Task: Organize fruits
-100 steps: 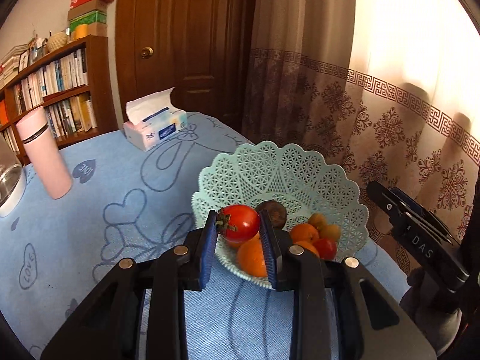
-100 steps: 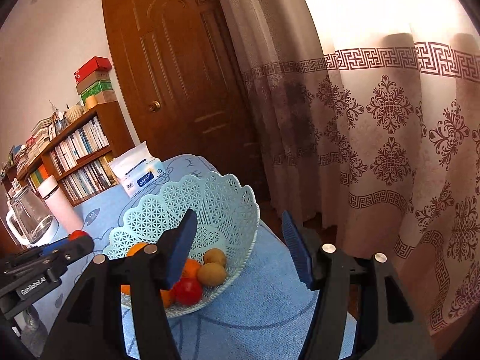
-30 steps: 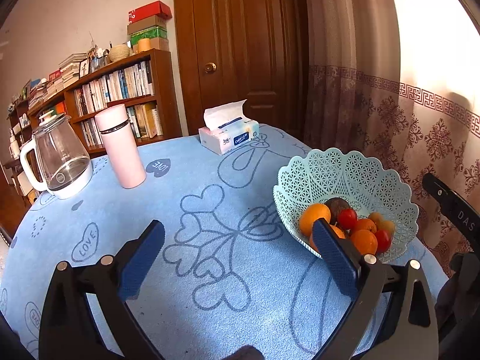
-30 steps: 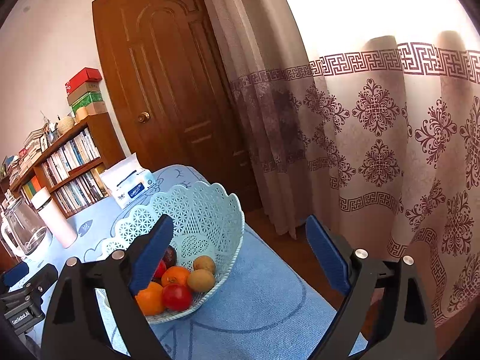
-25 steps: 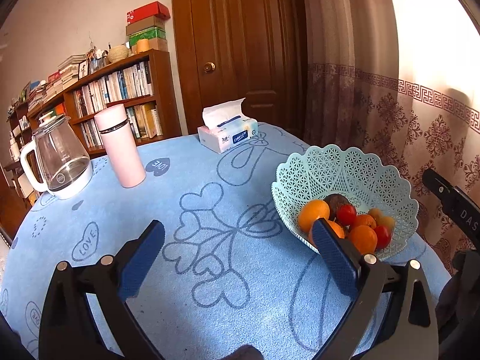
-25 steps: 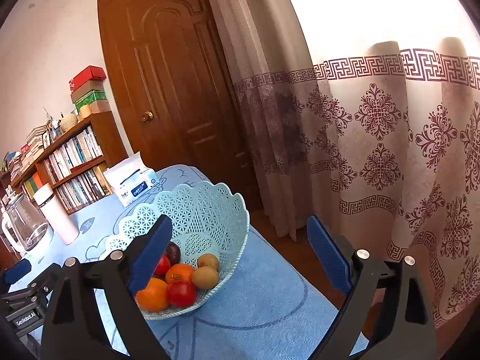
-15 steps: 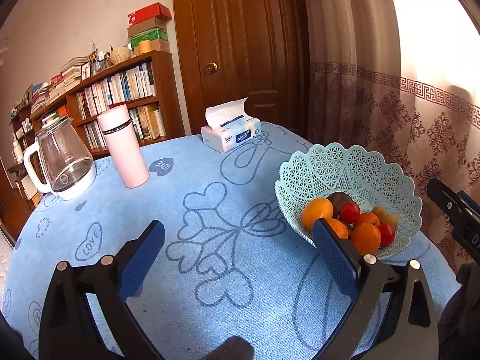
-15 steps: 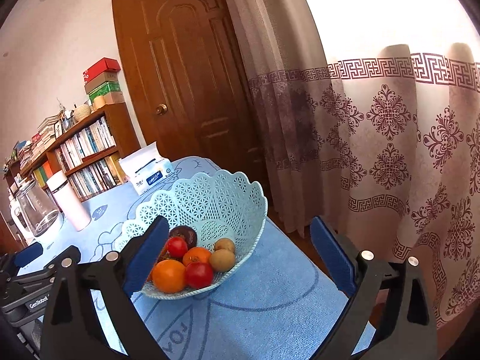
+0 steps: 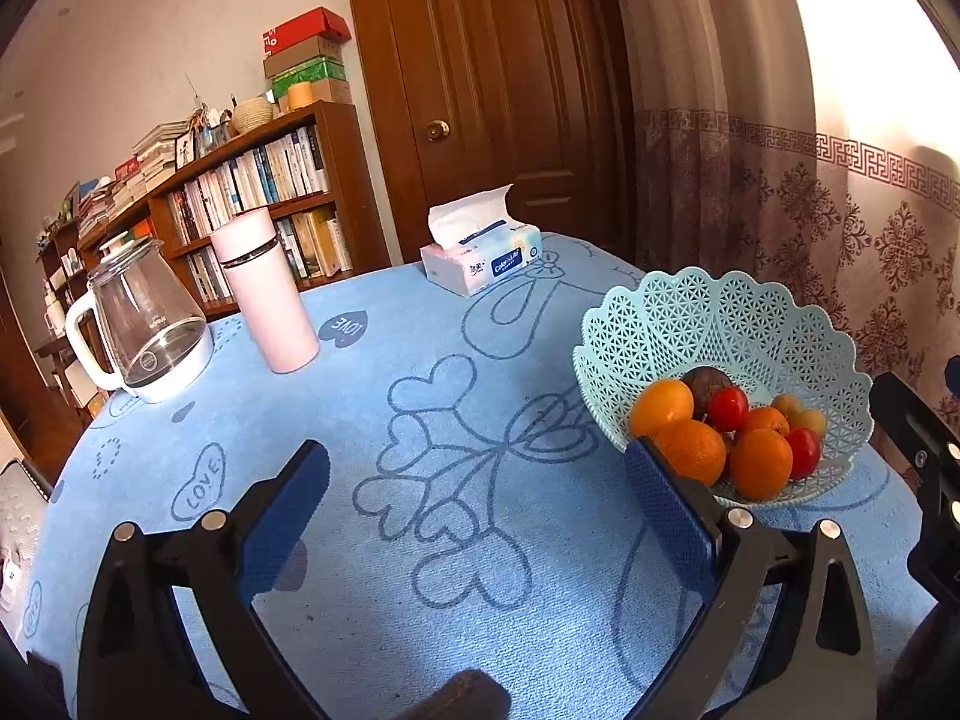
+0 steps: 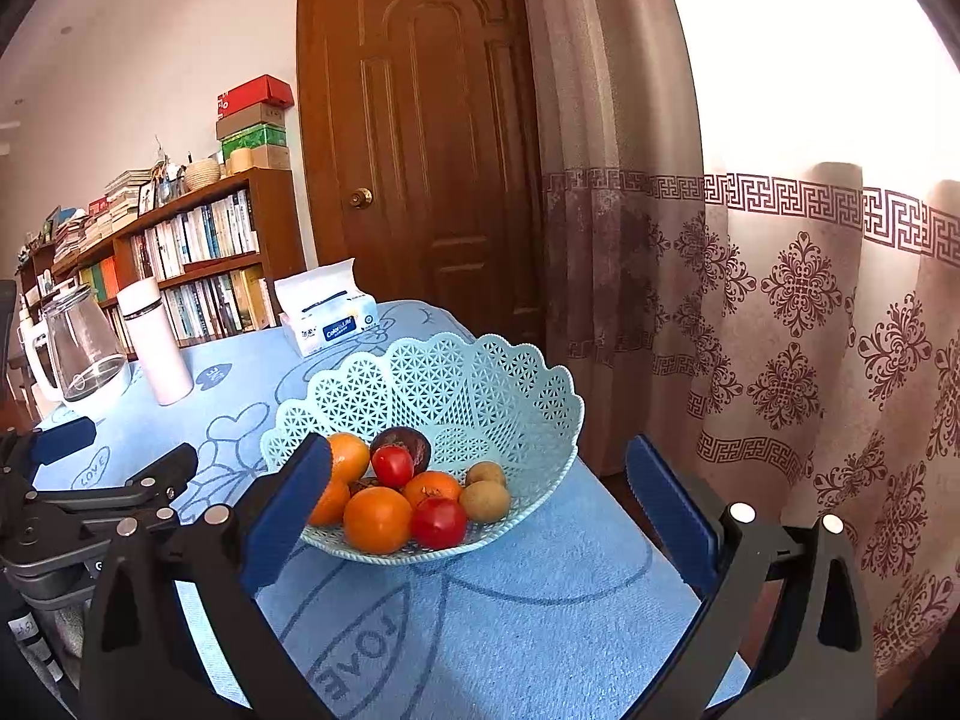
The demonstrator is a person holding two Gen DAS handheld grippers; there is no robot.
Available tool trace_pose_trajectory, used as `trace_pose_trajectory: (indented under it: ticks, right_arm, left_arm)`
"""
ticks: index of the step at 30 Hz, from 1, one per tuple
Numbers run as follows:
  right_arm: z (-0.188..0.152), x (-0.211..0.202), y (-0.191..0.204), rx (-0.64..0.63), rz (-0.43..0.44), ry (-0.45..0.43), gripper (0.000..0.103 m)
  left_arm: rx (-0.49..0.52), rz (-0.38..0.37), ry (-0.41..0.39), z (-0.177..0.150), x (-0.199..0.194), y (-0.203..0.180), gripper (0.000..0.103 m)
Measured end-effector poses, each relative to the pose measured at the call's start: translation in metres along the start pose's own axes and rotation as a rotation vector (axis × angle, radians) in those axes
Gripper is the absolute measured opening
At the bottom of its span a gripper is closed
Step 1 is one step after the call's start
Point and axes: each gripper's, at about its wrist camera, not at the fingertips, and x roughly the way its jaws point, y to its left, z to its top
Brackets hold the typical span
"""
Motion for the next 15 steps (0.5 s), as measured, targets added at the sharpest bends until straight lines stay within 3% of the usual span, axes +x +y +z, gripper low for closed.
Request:
trace_pose_trajectory:
  ticks: [15]
  right_arm:
    - [-0.0035, -0.0028, 0.004, -0.036, -0.009, 0.023, 0.1]
  left_arm:
    - [-0.002, -0.002, 0.008, -0.0018, 0.0007, 0.0021, 0.098]
